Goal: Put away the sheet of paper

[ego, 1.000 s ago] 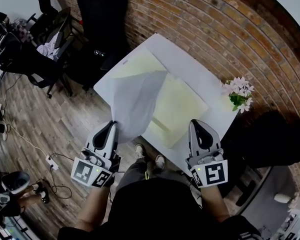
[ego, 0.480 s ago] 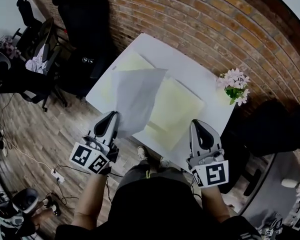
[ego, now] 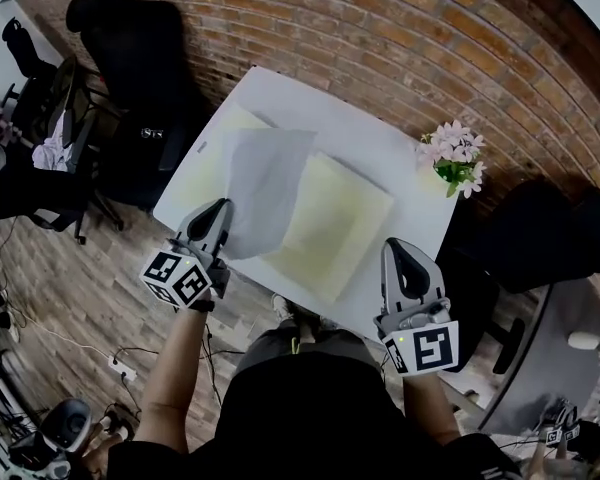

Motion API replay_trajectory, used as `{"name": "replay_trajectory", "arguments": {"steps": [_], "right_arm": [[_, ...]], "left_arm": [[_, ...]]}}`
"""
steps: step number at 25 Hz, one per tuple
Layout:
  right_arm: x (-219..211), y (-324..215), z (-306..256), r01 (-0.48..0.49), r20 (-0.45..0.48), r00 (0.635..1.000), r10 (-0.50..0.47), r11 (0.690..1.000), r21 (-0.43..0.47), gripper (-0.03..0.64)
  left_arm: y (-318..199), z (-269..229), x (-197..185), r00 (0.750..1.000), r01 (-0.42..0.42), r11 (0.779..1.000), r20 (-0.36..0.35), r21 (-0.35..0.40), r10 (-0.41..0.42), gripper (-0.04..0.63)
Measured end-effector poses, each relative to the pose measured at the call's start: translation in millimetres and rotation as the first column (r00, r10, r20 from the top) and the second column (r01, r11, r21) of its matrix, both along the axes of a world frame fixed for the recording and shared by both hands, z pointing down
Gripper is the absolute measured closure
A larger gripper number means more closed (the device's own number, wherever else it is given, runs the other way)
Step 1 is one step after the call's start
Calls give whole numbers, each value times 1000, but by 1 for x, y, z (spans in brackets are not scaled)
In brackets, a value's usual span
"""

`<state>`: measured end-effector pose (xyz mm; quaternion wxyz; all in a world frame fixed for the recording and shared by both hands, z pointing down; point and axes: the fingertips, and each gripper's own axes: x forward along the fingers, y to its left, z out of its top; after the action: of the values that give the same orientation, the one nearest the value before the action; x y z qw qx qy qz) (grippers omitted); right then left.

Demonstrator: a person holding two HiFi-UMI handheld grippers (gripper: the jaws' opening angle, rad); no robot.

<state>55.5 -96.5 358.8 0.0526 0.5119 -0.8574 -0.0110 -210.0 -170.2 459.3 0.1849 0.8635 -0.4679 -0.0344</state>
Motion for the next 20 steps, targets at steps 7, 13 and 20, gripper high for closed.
{"name": "replay_trajectory", "arguments": {"steps": [7, 13, 20], "right_arm": [[9, -6, 2, -42, -6, 999, 42, 999, -15, 603], [15, -15, 6, -69, -18, 997, 69, 997, -33, 603], [15, -24, 11, -91, -36, 995, 89, 994, -56, 603]], "left_arm": [[-41, 56, -14, 999, -27, 992, 25, -121, 30, 565], [-69, 112, -19, 988, -63, 969, 125, -240, 95, 565], [-103, 152, -24, 962, -100, 942, 212, -320, 174, 565]]}}
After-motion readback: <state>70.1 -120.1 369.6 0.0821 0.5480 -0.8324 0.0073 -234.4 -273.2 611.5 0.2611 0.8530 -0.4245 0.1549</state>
